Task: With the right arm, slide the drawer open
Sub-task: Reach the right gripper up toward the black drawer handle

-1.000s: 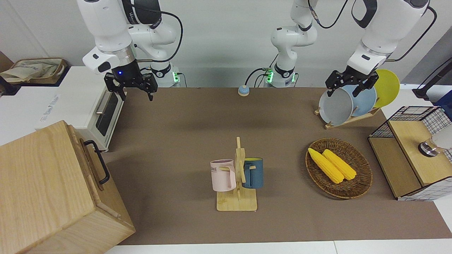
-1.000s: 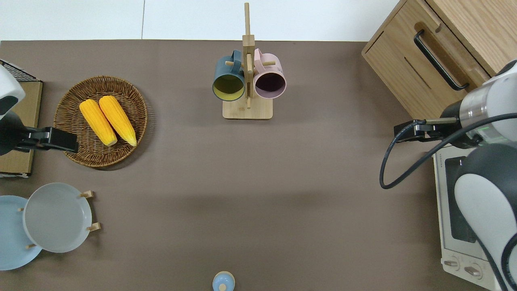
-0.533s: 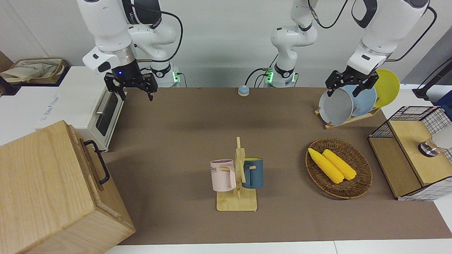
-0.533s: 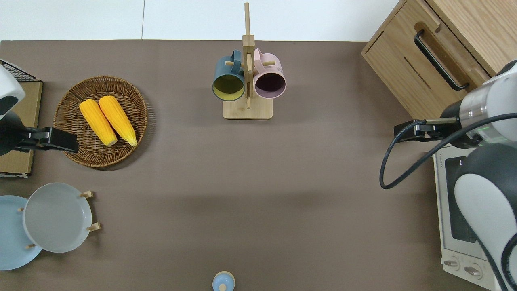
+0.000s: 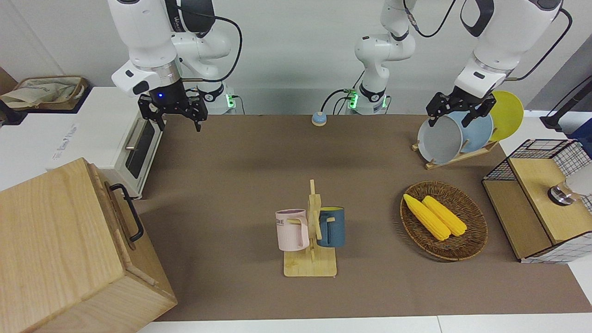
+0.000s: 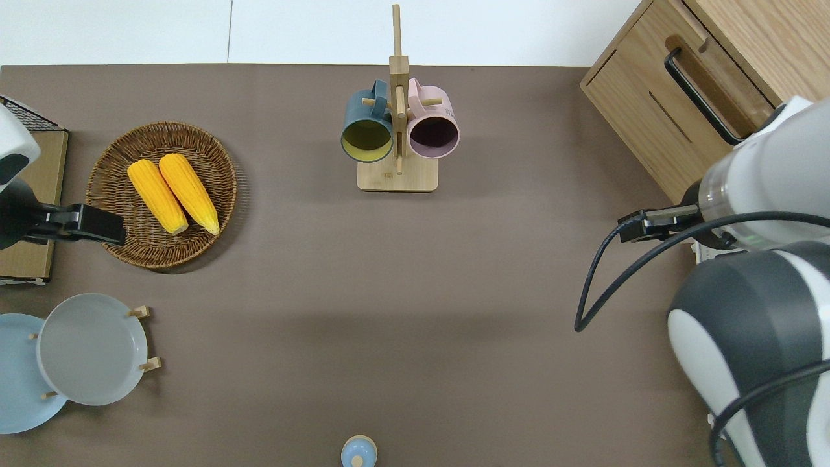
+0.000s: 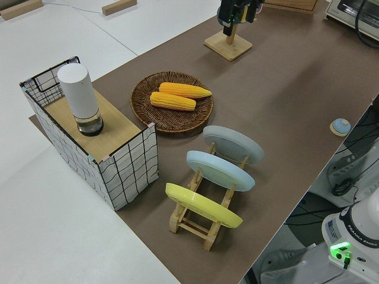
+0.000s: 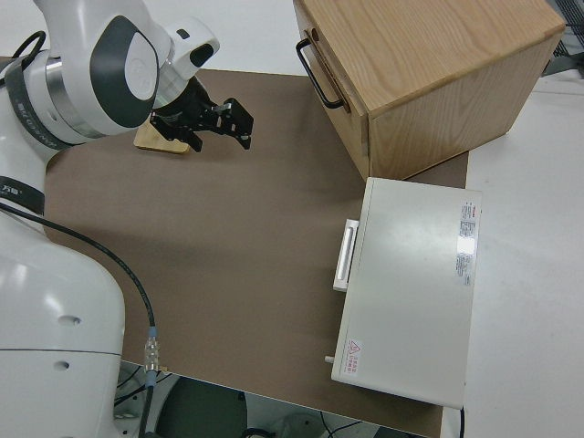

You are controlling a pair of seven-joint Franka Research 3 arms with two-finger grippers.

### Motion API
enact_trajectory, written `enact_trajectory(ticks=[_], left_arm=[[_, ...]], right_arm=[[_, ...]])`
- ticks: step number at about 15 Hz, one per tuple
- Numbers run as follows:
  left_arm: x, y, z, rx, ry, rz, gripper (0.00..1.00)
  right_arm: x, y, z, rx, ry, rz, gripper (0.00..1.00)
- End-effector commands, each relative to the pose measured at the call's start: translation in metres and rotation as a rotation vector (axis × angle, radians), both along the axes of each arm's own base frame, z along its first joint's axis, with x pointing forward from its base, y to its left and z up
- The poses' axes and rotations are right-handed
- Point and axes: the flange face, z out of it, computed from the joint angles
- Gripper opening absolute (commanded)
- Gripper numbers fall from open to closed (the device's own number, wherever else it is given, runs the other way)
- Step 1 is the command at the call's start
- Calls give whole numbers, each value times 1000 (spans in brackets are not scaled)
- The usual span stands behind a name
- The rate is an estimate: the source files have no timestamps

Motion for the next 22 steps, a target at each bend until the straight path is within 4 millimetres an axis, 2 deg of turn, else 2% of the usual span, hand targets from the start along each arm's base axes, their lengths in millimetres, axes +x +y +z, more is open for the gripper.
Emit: enact_trajectory(ticks=[1,4,7,9,11,13,16,18,22], left_arm=[[-3,-2,6,19,3,5,993],[-3,-2,6,19,3,5,993],[-3,-2,6,19,3,5,993],[-3,-2,6,19,3,5,993],[-3,-2,4,19,6,5,993],[-3,-2,6,19,3,5,993],[-3,-2,6,19,3,5,993],[-3,-2,5,19,4,5,993],[-3,-2,5,19,4,5,993]], right_arm=[[-2,16,4,-133,-16,36,983],[-6,45,3,-283,-42,96,983],[-9,80,-11,-440,-81,136,983],[-11,103,-28,-571,-112,191,983],[-13,123,-55,-736,-152,253,983],[-6,132,-75,-862,-178,308,983],[10,135,-104,-1038,-230,410,983],[21,128,-127,-1139,-279,496,983],[48,107,-160,-1209,-337,531,983]])
